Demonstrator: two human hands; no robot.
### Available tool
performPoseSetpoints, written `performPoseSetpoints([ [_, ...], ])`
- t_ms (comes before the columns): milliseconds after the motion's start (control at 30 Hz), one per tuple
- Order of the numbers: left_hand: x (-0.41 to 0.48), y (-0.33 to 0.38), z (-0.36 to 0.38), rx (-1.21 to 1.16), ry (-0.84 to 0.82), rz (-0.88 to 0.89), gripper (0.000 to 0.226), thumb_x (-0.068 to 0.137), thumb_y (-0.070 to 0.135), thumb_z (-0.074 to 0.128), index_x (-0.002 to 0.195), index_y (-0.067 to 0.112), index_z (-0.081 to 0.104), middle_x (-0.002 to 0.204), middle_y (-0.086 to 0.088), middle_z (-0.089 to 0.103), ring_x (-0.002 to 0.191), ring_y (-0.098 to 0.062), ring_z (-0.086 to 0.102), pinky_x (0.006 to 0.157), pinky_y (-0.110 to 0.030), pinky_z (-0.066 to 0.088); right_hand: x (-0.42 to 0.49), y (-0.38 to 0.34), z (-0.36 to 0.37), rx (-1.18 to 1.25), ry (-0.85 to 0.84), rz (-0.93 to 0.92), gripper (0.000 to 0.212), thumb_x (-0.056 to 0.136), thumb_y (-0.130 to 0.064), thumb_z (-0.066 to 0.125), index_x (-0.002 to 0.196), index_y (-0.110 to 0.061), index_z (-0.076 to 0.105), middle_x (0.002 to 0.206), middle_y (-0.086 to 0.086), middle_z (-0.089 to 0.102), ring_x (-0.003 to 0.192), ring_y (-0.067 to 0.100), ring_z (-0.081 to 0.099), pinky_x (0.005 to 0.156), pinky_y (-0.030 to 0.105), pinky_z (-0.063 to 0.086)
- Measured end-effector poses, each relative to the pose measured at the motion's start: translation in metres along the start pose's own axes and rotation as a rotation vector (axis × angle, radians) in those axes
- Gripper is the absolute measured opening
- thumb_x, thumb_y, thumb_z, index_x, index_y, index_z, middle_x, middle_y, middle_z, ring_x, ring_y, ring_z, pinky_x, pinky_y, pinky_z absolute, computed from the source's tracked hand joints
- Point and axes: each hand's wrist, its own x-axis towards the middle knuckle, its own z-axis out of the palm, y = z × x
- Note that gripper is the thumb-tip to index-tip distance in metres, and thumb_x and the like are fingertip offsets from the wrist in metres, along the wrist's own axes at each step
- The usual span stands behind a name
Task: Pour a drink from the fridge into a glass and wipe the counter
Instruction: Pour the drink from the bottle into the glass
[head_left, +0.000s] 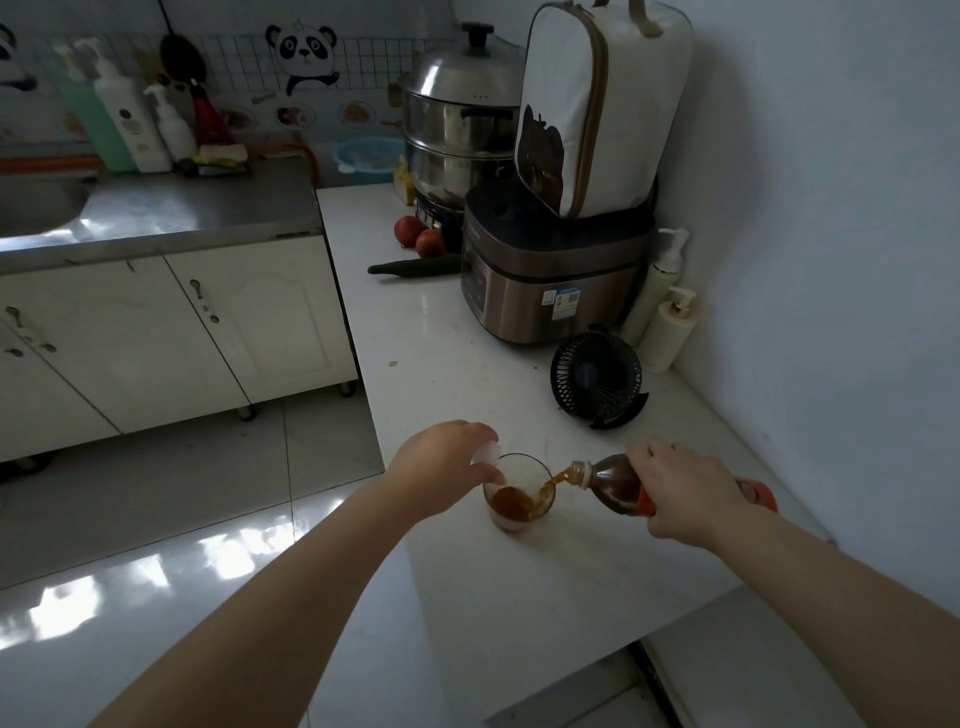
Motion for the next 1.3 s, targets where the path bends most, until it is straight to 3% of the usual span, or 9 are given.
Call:
performPoseSetpoints([
  [533, 0.001, 0.004, 0.001, 0.001, -0.01, 0.003, 0.046, 0.088, 0.041, 0.059, 0.13, 0.025, 0.05, 0.124, 0.001, 0.059, 0.107, -0.018, 0.056, 0.084, -0.03, 0.045, 0.0, -0.003, 0.003, -0.008, 0.001, -0.001, 0.062, 0.071, -0.024, 0.068, 0.124, -0.02, 0.037, 0.118, 0.003, 0.047, 0.102, 0.021, 0.05, 0.079, 0.036, 0.048],
  [867, 0.003, 0.006, 0.0, -0.014, 0.0, 0.007, 0.045, 0.088, 0.041, 0.059, 0.129, 0.025, 0.051, 0.123, 0.002, 0.059, 0.106, -0.017, 0.055, 0.078, -0.024, 0.038, 0.004, -0.006, 0.0, -0.01, 0.023, 0.002, 0.06, 0.07, -0.023, 0.067, 0.123, -0.021, 0.038, 0.117, 0.003, 0.046, 0.103, 0.021, 0.05, 0.074, 0.033, 0.043],
  [1033, 0.005, 0.011, -0.003, -0.009, -0.014, 0.022, 0.046, 0.087, 0.04, 0.061, 0.13, 0.025, 0.051, 0.124, 0.001, 0.059, 0.107, -0.017, 0.055, 0.079, -0.024, 0.04, 0.003, -0.006, 0.0, 0.154, 0.062, 0.028, 0.06, 0.067, -0.029, 0.068, 0.12, -0.02, 0.041, 0.113, 0.002, 0.048, 0.1, 0.022, 0.051, 0.071, 0.031, 0.044],
  [1300, 0.017, 0.039, -0.024, -0.042, 0.015, 0.077, 0.049, 0.085, 0.04, 0.063, 0.131, 0.024, 0.053, 0.12, -0.001, 0.061, 0.108, -0.018, 0.055, 0.083, -0.026, 0.041, -0.004, -0.014, -0.001, 0.599, 0.165, 0.13, 0.073, 0.067, -0.044, 0.073, 0.127, -0.026, 0.036, 0.124, -0.001, 0.046, 0.104, 0.018, 0.052, 0.081, 0.035, 0.049],
])
